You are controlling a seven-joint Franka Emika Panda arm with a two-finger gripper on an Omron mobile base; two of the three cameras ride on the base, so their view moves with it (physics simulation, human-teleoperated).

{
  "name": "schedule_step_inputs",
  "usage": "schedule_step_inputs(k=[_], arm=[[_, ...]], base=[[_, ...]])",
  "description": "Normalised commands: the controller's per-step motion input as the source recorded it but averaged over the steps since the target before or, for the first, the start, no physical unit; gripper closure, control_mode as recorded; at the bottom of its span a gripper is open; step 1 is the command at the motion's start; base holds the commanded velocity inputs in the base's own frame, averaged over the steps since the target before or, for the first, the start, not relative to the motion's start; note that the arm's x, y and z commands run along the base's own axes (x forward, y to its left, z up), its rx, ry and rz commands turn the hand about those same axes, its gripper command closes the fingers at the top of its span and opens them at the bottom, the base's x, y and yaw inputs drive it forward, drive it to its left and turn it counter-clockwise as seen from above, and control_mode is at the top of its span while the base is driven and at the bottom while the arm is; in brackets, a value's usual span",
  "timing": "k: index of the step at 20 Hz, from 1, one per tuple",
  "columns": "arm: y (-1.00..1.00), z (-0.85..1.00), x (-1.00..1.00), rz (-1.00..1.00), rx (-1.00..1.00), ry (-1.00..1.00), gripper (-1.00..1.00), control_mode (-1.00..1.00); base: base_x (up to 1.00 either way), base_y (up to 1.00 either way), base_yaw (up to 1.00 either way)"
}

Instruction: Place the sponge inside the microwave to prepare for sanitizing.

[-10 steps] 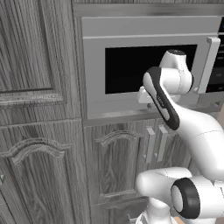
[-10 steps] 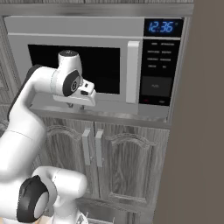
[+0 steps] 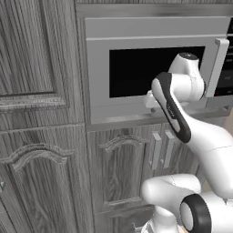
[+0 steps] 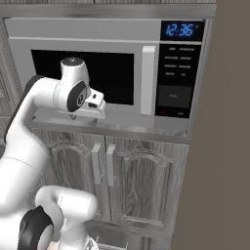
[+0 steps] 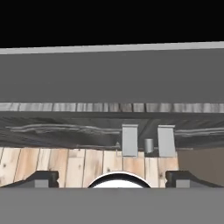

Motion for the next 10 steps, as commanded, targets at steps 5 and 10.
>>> schedule_step_inputs(k=[5,10], arm=[[-0.04,0.0,-0.21,0.0,0.0,-0.1,-1.0,-1.0],[-0.07,0.0,-0.22,0.02,0.0,-0.13,-1.0,-1.0]], base=[[0.0,0.0,0.0],[0.0,0.0,0.0]])
